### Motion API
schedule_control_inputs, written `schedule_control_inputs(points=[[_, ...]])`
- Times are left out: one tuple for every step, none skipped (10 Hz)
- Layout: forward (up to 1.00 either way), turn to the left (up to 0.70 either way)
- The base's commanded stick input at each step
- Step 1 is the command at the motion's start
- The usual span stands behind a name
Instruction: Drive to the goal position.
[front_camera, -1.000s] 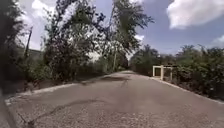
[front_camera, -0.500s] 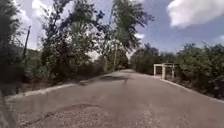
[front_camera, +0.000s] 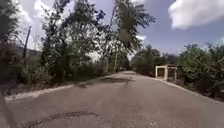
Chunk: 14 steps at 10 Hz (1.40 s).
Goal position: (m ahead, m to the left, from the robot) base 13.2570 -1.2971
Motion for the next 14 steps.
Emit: schedule_control_inputs(points=[[0.5,0.0],[0.5,0.0],[0.5,0.0],[0.5,0.0],[0.5,0.0],[0.5,0.0],[0.5,0.0],[0.5,0.0],[0.5,0.0],[0.5,0.0],[0.5,0.0],[0.5,0.0],[0.5,0.0],[0.5,0.0]])
